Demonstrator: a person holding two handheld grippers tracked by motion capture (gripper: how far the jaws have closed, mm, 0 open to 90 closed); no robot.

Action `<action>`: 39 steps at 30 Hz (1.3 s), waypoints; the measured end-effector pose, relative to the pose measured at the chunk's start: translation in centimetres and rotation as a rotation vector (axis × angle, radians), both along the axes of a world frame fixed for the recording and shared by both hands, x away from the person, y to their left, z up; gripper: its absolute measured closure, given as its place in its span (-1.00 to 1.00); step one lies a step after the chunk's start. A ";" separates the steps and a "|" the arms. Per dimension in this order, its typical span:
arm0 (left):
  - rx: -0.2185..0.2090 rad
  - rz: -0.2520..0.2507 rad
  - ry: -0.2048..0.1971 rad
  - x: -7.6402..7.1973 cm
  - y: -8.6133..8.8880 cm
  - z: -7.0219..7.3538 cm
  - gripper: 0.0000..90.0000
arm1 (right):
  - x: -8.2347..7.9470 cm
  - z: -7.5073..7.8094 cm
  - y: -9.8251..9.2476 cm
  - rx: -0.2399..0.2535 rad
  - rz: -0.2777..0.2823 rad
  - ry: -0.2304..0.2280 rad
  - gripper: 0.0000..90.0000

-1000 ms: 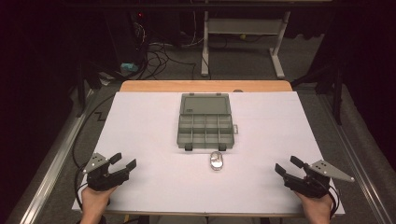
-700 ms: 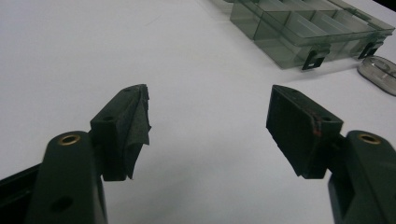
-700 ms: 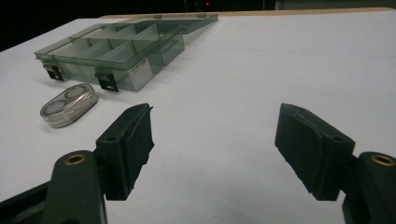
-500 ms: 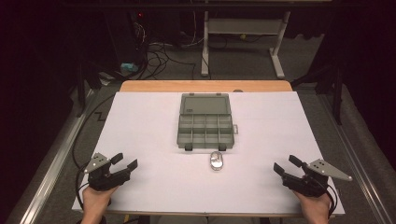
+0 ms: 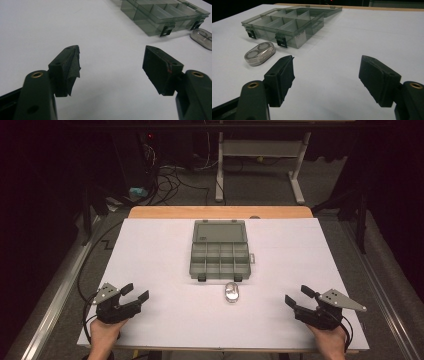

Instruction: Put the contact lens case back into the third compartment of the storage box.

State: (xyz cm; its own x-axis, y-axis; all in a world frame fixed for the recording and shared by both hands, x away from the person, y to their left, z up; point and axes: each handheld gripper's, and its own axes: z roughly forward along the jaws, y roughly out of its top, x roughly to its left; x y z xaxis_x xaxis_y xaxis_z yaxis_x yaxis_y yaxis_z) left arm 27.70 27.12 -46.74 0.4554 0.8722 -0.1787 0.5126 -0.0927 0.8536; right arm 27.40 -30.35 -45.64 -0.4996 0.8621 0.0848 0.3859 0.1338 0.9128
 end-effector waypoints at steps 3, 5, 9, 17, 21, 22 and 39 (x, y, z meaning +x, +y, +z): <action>-0.004 0.003 0.001 0.0 0.1 0.0 -0.32 | 0.0 0.0 0.2 -0.002 0.005 0.005 -0.37; -0.009 0.006 0.002 0.1 0.1 0.0 -0.32 | 0.2 0.0 0.7 -0.006 0.016 -0.002 -0.36; -0.007 0.004 0.001 0.1 0.0 0.0 -0.32 | 0.2 0.1 1.2 -0.005 0.030 -0.004 -0.34; 0.004 -0.011 0.006 0.2 -0.3 -0.1 -0.32 | 0.5 0.1 2.3 -0.004 0.049 -0.004 -0.33; 0.010 -0.013 0.004 0.2 -0.4 -0.1 -0.32 | 0.6 0.1 2.9 -0.005 0.060 -0.006 -0.32; 0.010 -0.013 0.004 0.2 -0.4 -0.1 -0.32 | 0.6 0.1 2.9 -0.005 0.060 -0.006 -0.32; 0.014 -0.022 -0.001 0.2 -0.5 -0.1 -0.31 | 1.5 -0.1 6.4 -0.035 0.123 0.023 -0.29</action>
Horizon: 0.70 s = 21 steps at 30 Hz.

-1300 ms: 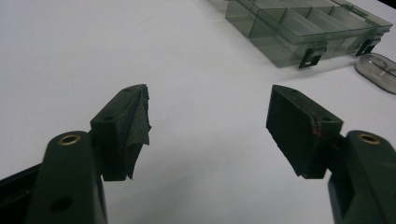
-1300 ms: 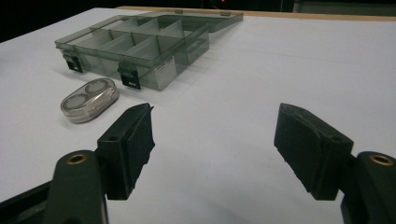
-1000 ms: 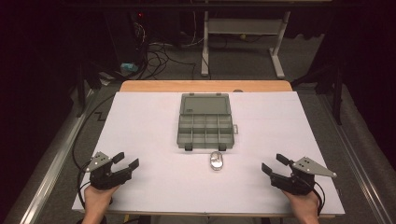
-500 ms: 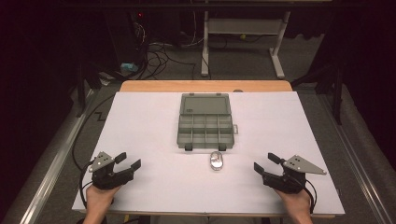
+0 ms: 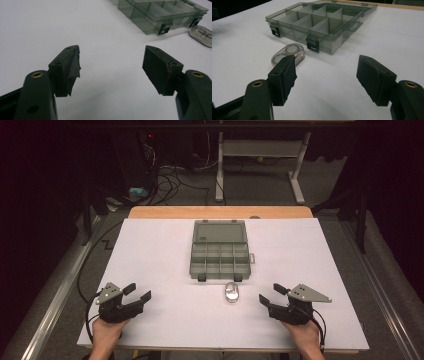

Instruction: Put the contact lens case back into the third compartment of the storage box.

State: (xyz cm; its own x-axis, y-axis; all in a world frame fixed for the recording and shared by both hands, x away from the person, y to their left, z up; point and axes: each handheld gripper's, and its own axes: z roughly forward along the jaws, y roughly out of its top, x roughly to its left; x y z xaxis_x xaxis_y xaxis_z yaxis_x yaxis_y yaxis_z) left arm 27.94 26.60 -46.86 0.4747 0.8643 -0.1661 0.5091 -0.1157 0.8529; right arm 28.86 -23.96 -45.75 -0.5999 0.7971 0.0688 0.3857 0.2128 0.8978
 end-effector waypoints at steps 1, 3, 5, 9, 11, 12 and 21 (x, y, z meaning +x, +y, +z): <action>0.001 -0.001 0.000 0.0 0.0 0.0 -0.31 | 0.0 0.0 0.2 -0.004 0.001 0.006 -0.29; 0.001 -0.004 0.000 0.0 0.0 0.0 -0.31 | 0.0 0.0 0.5 -0.014 0.009 0.008 -0.29; 0.002 -0.005 0.000 0.0 0.0 0.0 -0.31 | 0.0 0.0 0.9 -0.021 0.014 0.010 -0.29; 0.005 -0.004 0.000 0.0 -0.1 0.0 -0.31 | 0.1 0.0 1.3 -0.023 0.027 0.016 -0.28; 0.005 -0.004 0.000 0.0 -0.1 0.0 -0.31 | 0.1 0.0 1.4 -0.024 0.029 0.016 -0.28; 0.005 -0.003 0.000 0.0 -0.1 0.0 -0.31 | 0.1 0.0 1.5 -0.023 0.030 0.018 -0.28; 0.000 0.006 -0.008 -0.2 0.1 0.2 -0.31 | 0.3 0.1 2.5 -0.018 0.058 0.048 -0.28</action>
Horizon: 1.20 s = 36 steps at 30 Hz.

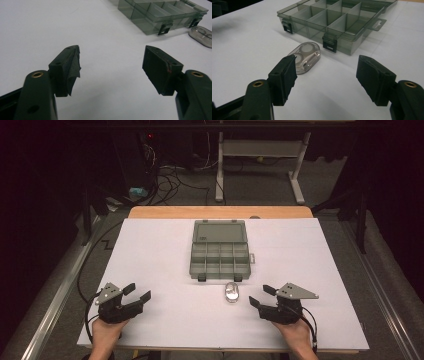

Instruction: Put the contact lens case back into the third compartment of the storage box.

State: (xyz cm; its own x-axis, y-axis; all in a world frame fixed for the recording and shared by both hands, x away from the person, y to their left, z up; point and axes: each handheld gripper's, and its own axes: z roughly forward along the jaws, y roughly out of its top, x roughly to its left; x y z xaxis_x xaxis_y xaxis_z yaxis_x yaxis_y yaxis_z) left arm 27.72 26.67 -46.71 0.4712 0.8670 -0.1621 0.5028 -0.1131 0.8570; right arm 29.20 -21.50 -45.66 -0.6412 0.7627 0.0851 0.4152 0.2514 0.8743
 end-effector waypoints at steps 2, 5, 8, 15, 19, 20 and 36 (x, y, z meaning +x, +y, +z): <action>0.003 0.002 0.000 0.0 0.1 0.0 -0.31 | 0.1 0.1 0.7 -0.014 0.018 0.016 -0.27; 0.002 0.002 -0.001 0.0 0.1 0.0 -0.31 | 0.3 0.1 1.1 -0.022 0.027 0.028 -0.26; 0.001 0.001 -0.003 0.0 0.0 0.0 -0.31 | 0.6 0.3 1.9 -0.050 0.026 0.052 -0.24; 0.003 -0.004 -0.007 0.0 0.0 0.1 -0.31 | 1.6 0.6 3.0 -0.076 0.032 0.149 -0.17; 0.004 -0.008 -0.004 0.0 -0.1 0.0 -0.31 | 2.2 0.6 3.8 -0.103 0.039 0.188 -0.14; 0.004 -0.008 -0.004 0.0 -0.1 0.0 -0.31 | 2.3 0.7 4.0 -0.112 0.040 0.195 -0.14; 0.010 -0.018 -0.003 0.0 -0.1 0.0 -0.31 | 4.8 1.6 6.7 -0.209 0.043 0.336 -0.11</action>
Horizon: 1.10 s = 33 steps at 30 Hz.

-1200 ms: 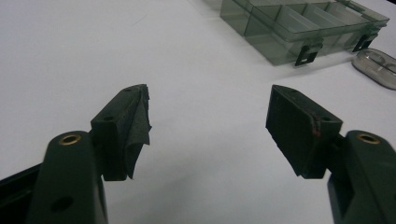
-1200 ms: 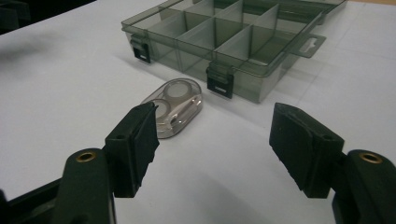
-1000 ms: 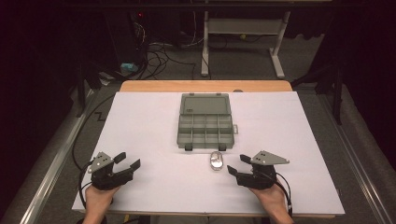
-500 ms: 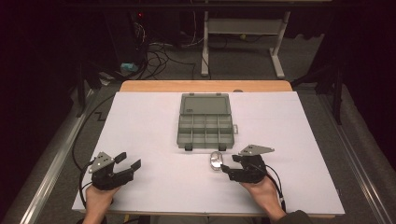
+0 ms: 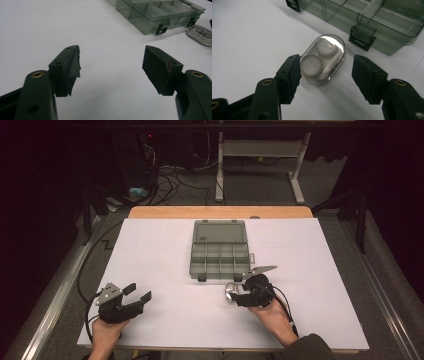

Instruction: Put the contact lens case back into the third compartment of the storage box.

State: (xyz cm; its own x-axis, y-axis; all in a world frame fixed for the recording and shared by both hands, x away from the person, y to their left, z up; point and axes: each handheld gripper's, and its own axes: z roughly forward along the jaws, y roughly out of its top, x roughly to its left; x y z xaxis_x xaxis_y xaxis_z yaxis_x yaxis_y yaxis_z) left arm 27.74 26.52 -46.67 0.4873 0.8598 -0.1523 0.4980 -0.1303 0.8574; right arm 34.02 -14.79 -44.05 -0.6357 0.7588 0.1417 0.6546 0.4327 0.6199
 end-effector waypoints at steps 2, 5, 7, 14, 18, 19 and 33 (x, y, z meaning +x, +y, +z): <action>-0.001 0.000 0.000 0.0 0.0 0.0 -0.31 | 0.2 0.0 0.1 0.004 0.006 0.008 -0.11; -0.003 0.000 -0.002 0.0 0.0 0.0 -0.31 | 0.6 0.0 0.7 -0.004 0.013 0.039 -0.11; -0.004 -0.001 0.000 0.0 0.0 0.0 -0.31 | 0.9 0.0 1.1 -0.016 0.014 0.050 -0.12; -0.005 -0.003 -0.006 -0.1 0.0 0.1 -0.31 | 1.2 0.1 2.0 -0.054 0.016 0.053 -0.15; -0.004 -0.003 -0.004 -0.1 0.0 0.1 -0.31 | 1.4 0.0 2.3 -0.078 0.015 0.052 -0.15; -0.002 -0.003 -0.004 -0.1 0.0 0.1 -0.31 | 1.5 -0.1 2.4 -0.087 0.016 0.054 -0.15; -0.003 -0.006 -0.005 -0.1 0.0 0.1 -0.31 | 1.4 -0.7 4.2 -0.135 0.038 0.040 -0.10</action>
